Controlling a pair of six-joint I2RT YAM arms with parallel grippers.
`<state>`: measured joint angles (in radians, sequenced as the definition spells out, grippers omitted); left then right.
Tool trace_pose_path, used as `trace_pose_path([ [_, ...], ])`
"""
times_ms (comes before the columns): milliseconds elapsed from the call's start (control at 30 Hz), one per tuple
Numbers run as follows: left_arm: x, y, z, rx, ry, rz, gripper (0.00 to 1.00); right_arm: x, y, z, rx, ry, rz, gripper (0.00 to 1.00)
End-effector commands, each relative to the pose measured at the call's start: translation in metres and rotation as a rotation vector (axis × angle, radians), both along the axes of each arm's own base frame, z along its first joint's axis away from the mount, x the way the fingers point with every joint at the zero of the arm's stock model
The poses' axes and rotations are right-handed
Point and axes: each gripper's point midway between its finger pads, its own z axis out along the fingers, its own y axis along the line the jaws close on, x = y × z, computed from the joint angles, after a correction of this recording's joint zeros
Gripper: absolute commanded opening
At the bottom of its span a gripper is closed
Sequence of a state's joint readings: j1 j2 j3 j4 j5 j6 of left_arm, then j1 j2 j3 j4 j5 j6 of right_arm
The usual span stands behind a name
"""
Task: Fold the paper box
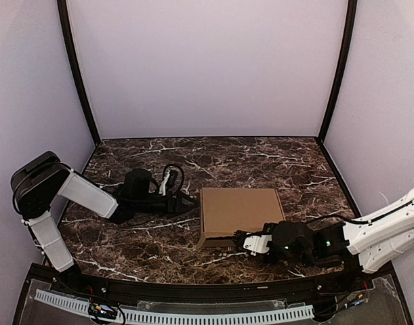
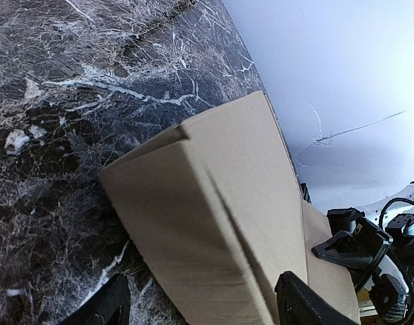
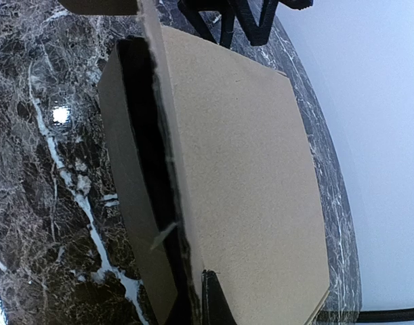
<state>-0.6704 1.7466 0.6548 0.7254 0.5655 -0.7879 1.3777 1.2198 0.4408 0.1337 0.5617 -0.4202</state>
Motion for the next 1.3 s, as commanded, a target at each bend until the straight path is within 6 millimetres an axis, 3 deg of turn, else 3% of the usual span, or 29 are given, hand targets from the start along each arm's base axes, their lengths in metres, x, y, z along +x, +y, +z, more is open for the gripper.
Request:
trace_pose_path([
  [0,0.000,0.007,0.003,-0.037,0.014,0.023,0.74,-0.006,-0.004,0.007,0.091,0.043,-0.020,0.00],
  [200,0.002,0.005,0.003,-0.090,0.052,0.040,0.76,-0.009,-0.005,0.022,0.148,0.045,-0.006,0.00],
  [467,0.009,-0.004,0.028,-0.227,0.056,0.047,0.84,-0.013,-0.003,0.021,0.149,0.058,0.019,0.00],
  [567,0.008,-0.005,0.028,-0.237,0.072,0.045,0.85,-0.014,-0.002,0.021,0.146,0.061,0.026,0.00],
  [767,0.006,-0.007,0.025,-0.251,0.109,0.038,0.98,-0.014,-0.001,0.019,0.141,0.064,0.029,0.00],
  [1267,0.008,-0.017,0.017,-0.227,0.160,0.013,0.99,-0.016,-0.001,0.019,0.134,0.068,0.038,0.00],
])
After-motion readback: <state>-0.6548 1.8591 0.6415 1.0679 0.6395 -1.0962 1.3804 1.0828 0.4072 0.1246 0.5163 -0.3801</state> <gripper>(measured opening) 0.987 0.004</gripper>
